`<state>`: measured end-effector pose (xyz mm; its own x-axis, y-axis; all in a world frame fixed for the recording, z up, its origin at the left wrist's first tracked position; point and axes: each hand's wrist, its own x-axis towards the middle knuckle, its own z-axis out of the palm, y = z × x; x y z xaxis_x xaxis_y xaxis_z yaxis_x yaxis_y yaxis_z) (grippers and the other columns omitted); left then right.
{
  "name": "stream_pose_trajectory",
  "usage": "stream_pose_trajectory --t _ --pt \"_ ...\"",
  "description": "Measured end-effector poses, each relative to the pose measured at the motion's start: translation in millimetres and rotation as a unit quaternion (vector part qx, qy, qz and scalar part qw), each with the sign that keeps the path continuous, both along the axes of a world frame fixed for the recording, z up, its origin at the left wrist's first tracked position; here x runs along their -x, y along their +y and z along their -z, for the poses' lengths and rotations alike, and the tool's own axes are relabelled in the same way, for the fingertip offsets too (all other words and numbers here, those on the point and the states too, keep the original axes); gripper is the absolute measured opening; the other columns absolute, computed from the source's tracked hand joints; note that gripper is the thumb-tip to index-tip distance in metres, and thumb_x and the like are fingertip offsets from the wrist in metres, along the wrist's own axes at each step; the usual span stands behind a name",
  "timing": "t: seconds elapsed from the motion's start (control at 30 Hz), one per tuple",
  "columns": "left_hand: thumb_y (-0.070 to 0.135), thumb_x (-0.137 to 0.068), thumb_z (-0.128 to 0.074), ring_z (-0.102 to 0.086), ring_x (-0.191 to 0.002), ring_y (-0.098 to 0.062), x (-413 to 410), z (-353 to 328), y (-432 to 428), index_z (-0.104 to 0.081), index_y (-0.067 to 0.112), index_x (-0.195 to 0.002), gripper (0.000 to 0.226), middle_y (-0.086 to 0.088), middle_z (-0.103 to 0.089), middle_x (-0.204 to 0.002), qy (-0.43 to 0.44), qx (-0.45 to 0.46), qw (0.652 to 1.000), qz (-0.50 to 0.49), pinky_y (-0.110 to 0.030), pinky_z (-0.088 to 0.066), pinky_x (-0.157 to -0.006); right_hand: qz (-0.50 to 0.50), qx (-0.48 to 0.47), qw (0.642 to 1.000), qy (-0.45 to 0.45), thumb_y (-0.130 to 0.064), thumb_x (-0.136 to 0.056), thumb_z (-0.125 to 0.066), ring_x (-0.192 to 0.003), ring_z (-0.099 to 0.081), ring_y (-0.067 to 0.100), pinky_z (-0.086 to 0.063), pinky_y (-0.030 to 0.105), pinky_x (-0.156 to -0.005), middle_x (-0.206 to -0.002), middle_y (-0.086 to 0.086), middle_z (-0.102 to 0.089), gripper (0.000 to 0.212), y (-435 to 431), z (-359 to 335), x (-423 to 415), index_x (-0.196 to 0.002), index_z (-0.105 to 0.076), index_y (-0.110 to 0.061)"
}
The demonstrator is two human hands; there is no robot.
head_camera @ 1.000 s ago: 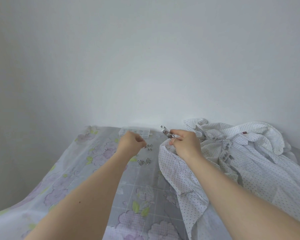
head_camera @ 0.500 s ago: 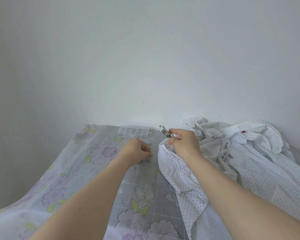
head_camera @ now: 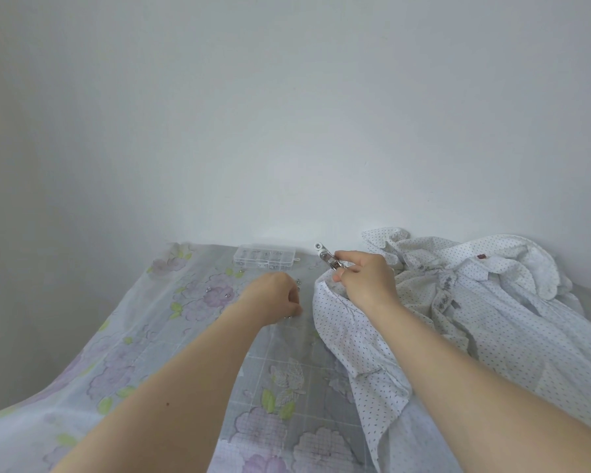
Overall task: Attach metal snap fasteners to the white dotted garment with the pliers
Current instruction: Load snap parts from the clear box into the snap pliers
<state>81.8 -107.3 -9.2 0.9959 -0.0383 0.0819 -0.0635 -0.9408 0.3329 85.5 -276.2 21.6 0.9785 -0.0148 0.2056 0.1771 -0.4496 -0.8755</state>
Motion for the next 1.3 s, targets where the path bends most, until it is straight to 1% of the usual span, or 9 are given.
stream_pose_trajectory --t 0.23,0.33,0.5,0.67,0.83,0.93,1.0,1.13,1.3 --pt "0.028 -0.088 -0.063 -0.06 -0.097 -0.022 1.9 3.4 -2.8 -0.069 0.015 -0.095 0.016 -0.003 -0.065 -0.104 -0.031 -0.037 0.999 0.001 -0.032 -0.048 -0.082 -0.006 0.002 1.0 -0.001 -0.004 -0.089 -0.055 -0.046 -0.04 0.005 -0.035 0.022 -0.05 -0.098 0.009 -0.075 0.039 -0.5 -1.8 4.0 -0.12 -0.067 -0.024" --pt "0.028 -0.086 -0.064 -0.06 -0.098 -0.022 2.5 2.5 -4.0 -0.069 0.015 -0.094 0.016 -0.001 -0.065 -0.103 -0.034 -0.045 0.998 0.001 -0.031 -0.048 -0.079 -0.006 0.002 1.0 0.001 -0.003 -0.089 -0.055 -0.045 -0.039 0.004 -0.034 0.021 -0.049 -0.099 0.009 -0.075 0.039 -0.4 -1.9 4.4 -0.119 -0.067 -0.024" --pt "0.03 -0.08 -0.072 -0.063 -0.092 -0.021 2.0 2.2 -0.6 -0.069 0.015 -0.089 0.017 -0.002 -0.068 -0.096 -0.023 -0.011 0.999 -0.044 -0.027 -0.045 -0.068 -0.005 0.006 1.0 -0.002 -0.003 -0.09 -0.054 -0.045 -0.039 0.004 -0.035 0.022 -0.049 -0.094 0.007 -0.076 0.038 -0.5 -2.3 5.1 -0.118 -0.068 -0.023" --pt "0.025 -0.083 -0.068 -0.065 -0.091 -0.021 0.6 4.0 -0.2 -0.069 0.013 -0.087 0.012 -0.003 -0.071 -0.096 0.004 0.024 0.999 -0.045 -0.029 -0.049 -0.07 -0.006 0.006 1.0 -0.002 -0.003 -0.089 -0.055 -0.044 -0.039 0.004 -0.034 0.021 -0.049 -0.093 0.008 -0.076 0.038 0.2 -2.2 5.0 -0.118 -0.068 -0.023" --pt "0.026 -0.087 -0.063 -0.063 -0.087 -0.021 -0.1 3.9 0.8 -0.066 0.012 -0.093 0.015 -0.003 -0.068 -0.092 0.0 0.06 0.997 -0.049 -0.033 -0.052 -0.076 -0.003 0.001 1.0 0.001 -0.002 -0.089 -0.055 -0.045 -0.039 0.005 -0.035 0.022 -0.051 -0.095 0.009 -0.076 0.039 0.5 -2.2 3.3 -0.118 -0.068 -0.023" --pt "0.023 -0.087 -0.064 -0.058 -0.076 -0.017 -1.0 0.1 4.3 -0.064 0.012 -0.091 0.011 0.0 -0.062 -0.083 -0.025 0.135 0.988 -0.073 -0.026 -0.047 -0.064 -0.001 -0.003 1.0 0.003 -0.003 -0.088 -0.055 -0.046 -0.042 0.004 -0.037 0.022 -0.052 -0.097 0.009 -0.076 0.039 0.2 -1.7 1.6 -0.119 -0.067 -0.023" --pt "0.02 -0.085 -0.066 -0.055 -0.069 -0.012 -0.8 -4.1 6.8 -0.064 0.016 -0.086 0.005 0.003 -0.06 -0.078 -0.032 0.146 0.986 -0.074 -0.023 -0.042 -0.056 -0.001 -0.002 1.0 0.005 -0.003 -0.088 -0.055 -0.046 -0.042 0.004 -0.036 0.022 -0.051 -0.098 0.008 -0.075 0.039 -0.1 -1.4 1.4 -0.12 -0.067 -0.023" --pt "0.021 -0.077 -0.073 -0.058 -0.07 -0.014 2.5 -5.7 7.5 -0.072 0.017 -0.083 0.007 0.009 -0.06 -0.07 0.017 0.091 0.995 -0.044 -0.025 -0.048 -0.064 -0.002 0.0 1.0 0.001 -0.003 -0.087 -0.057 -0.046 -0.04 0.004 -0.036 0.023 -0.052 -0.098 0.008 -0.075 0.04 0.3 -0.1 -0.3 -0.12 -0.067 -0.023" --pt "0.025 -0.076 -0.073 -0.067 -0.084 -0.019 1.9 -2.1 2.1 -0.067 0.02 -0.076 0.008 0.0 -0.072 -0.086 0.023 0.039 0.996 -0.072 -0.029 -0.052 -0.068 -0.005 0.003 1.0 0.003 -0.004 -0.088 -0.056 -0.047 -0.043 0.004 -0.037 0.022 -0.052 -0.099 0.008 -0.075 0.039 0.2 0.1 -0.2 -0.121 -0.067 -0.023"
